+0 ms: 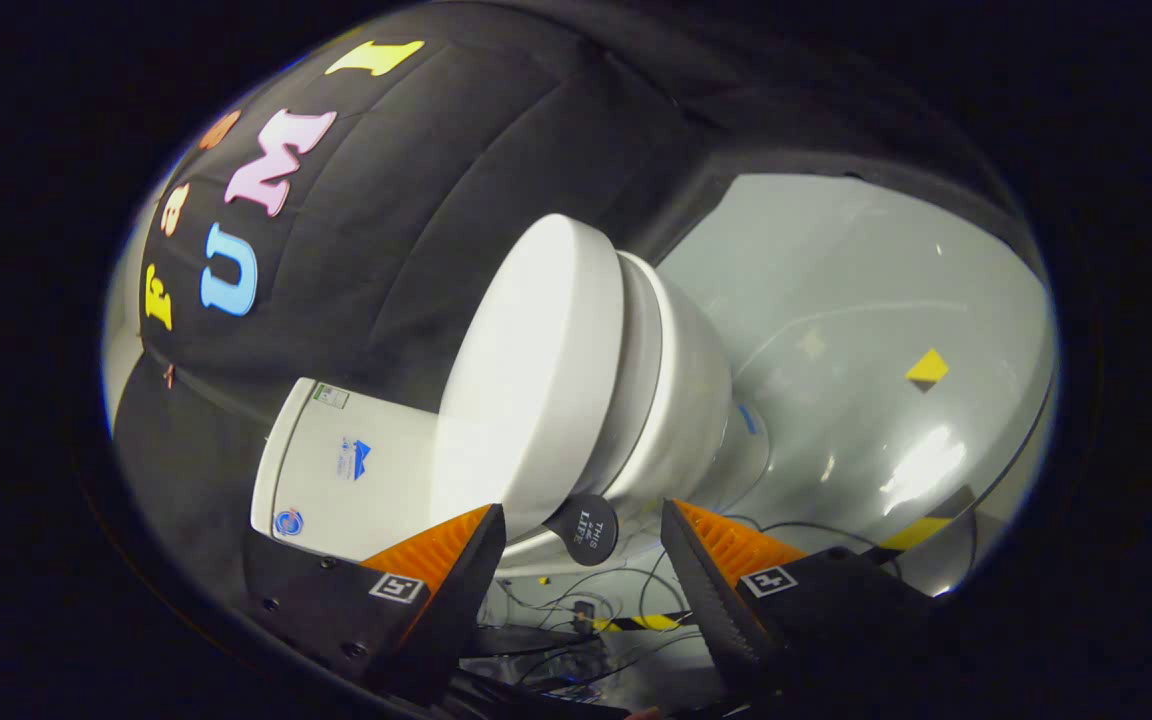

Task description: Open the toilet lid.

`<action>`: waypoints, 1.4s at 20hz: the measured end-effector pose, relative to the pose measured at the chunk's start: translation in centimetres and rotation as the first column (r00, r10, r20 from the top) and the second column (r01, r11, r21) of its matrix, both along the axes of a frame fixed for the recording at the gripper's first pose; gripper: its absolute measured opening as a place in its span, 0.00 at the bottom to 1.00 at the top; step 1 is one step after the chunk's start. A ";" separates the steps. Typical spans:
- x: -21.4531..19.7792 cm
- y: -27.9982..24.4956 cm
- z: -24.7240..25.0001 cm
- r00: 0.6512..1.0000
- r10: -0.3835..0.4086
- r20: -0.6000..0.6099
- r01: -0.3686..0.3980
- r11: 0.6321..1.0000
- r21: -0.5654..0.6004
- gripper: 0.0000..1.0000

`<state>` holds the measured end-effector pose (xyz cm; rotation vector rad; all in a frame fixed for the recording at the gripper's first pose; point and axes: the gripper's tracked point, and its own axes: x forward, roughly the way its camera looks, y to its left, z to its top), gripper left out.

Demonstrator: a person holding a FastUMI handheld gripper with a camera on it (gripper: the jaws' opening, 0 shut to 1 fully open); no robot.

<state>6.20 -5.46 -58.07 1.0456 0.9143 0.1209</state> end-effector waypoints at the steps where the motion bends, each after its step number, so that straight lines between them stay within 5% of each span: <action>1: -0.3 0.4 -0.2 1.000 -0.005 -0.022 0.006 0.999 0.034 0.99; 4: 1.0 0.6 -0.8 1.000 -0.007 -0.018 0.008 0.997 0.080 0.91; 12: 2.1 0.6 -2.6 0.999 -0.036 -0.035 0.037 0.998 0.052 0.15; 15: 1.1 -0.2 -1.1 0.999 -0.008 -0.033 0.008 1.000 -0.013 0.09; 28: 2.5 2.1 7.7 1.000 -0.019 -0.022 0.013 0.969 -0.246 0.08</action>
